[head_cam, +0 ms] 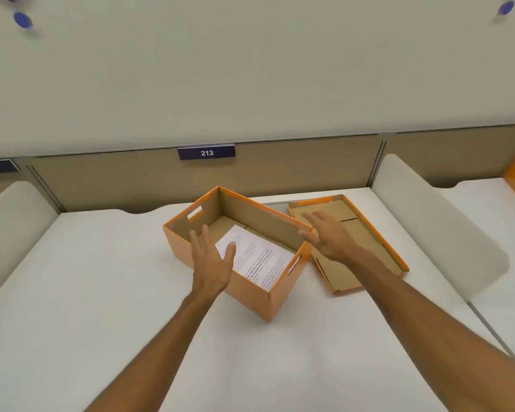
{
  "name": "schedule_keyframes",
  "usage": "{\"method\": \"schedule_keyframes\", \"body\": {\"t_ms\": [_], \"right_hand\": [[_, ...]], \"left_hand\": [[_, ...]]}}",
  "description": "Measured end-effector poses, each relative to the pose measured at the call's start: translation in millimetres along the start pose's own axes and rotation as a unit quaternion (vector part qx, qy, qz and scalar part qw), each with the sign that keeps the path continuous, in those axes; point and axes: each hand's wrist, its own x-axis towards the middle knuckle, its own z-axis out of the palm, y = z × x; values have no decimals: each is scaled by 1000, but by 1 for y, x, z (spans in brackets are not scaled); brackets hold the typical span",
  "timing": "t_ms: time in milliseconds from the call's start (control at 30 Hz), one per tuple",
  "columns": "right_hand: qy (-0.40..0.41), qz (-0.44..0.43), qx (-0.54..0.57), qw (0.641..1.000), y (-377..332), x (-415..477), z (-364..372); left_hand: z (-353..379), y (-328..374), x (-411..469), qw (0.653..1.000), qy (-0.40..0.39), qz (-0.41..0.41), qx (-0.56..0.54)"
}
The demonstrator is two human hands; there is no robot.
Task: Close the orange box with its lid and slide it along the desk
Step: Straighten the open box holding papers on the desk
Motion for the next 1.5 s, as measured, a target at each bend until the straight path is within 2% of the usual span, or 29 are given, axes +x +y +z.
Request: {"method": "schedule_keyframes", "body": {"t_ms": [100,267,633,767,867,1033,1167,1333,1500], "right_hand": [[-16,21,0,1000,8,11,9],[-60,30,4,998,19,35,23],[-82,52,50,994,46,89,47],[-103,69,60,990,41,96,47],[-125,91,113,981,34,88,42],[-142,118,296,937,24,52,41],[-189,164,441,862,16,14,44],[-188,185,518,814,17,-37,52],[-166,198,531,807,4,-81,61]], "left_hand": [[12,-6,7,991,0,-116,-69],[33,-17,16,967,-22,-208,-144],[54,-31,19,937,-12,-252,-243],[42,-39,27,938,-8,-244,-246],[27,-45,37,942,-25,-238,-237],[-3,-58,51,947,-68,-222,-222],[-21,-59,52,950,-129,-191,-212],[-32,-62,37,954,-185,-155,-178],[-38,-75,19,952,-219,-137,-163]]}}
